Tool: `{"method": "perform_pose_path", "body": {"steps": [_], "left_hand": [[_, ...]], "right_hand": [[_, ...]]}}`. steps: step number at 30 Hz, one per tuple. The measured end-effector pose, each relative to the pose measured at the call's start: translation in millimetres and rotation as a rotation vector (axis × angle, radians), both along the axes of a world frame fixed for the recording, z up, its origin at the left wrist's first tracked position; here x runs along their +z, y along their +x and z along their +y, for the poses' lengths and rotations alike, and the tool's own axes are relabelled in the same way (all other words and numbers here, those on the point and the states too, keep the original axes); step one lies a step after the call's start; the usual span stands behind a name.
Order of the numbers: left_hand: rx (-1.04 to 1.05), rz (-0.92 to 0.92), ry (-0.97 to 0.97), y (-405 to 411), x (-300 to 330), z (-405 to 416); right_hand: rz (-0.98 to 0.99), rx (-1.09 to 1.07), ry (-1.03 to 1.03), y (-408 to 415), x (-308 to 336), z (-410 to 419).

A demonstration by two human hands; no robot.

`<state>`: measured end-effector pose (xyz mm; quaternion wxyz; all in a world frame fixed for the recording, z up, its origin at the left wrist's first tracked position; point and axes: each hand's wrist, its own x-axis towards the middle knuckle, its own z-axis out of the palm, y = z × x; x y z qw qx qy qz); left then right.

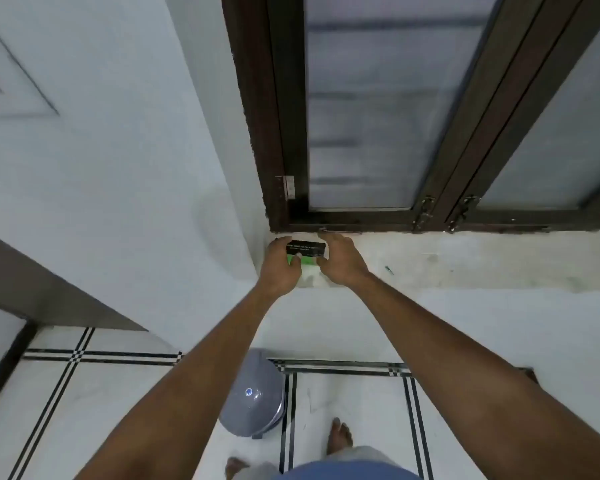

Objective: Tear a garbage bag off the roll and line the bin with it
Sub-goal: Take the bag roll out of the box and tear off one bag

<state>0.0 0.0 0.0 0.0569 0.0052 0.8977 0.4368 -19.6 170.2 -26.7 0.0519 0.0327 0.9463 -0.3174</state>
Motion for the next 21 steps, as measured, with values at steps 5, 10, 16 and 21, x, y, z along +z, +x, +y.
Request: {"method": "perform_pose_path", "body": {"steps": [5,10,16,21], "left_hand": [[0.022,-0.128,0.014,-8,-14,-8],[-0.007,-0.070,0.051,-13,-18,-11],[-0.058,0.052,0.126,-26,-2,-5],[-0.164,0.044,0.352,-33,33,-5]], "right_hand": [[-0.074,0.042,0.205,-14,-22,-9],[-0.061,-0.118,-0.062,-15,-30,2],[-0.068,-0.277,-0.502,21,-26,27],[-0.105,-0.180,-0.837,52,8,29]]}}
